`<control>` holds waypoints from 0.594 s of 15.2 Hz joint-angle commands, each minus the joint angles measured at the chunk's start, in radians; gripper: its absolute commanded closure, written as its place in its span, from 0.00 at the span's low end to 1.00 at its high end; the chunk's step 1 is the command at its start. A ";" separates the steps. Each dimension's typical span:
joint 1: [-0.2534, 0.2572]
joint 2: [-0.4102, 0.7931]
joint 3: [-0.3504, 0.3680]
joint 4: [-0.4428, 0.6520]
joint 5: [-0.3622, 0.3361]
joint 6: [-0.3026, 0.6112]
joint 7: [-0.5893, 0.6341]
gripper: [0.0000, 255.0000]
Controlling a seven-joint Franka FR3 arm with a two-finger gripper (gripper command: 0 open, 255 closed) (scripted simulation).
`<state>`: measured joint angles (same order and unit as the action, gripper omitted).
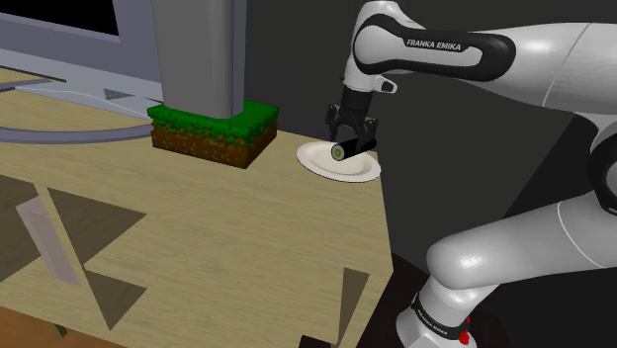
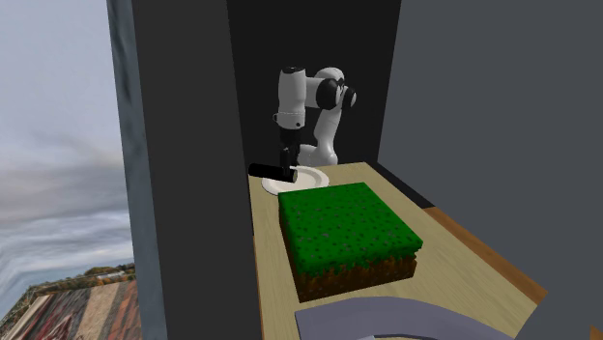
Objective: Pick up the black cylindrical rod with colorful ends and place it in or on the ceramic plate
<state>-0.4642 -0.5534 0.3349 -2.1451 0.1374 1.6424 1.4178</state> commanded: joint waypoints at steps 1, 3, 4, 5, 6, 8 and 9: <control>0.000 0.000 0.000 -0.001 0.000 0.000 0.000 0.00; 0.000 0.001 0.000 0.001 0.000 -0.001 0.000 0.00; -0.002 0.008 -0.002 0.040 -0.003 -0.034 0.002 0.00; -0.004 0.015 -0.004 0.080 -0.006 -0.066 0.004 0.00; -0.006 0.024 -0.005 0.121 -0.009 -0.099 0.006 0.00; -0.008 0.032 -0.006 0.155 -0.012 -0.124 0.008 0.00; -0.008 0.032 -0.006 0.154 -0.012 -0.124 0.008 0.00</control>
<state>-0.4721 -0.5212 0.3282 -1.9989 0.1254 1.5271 1.4240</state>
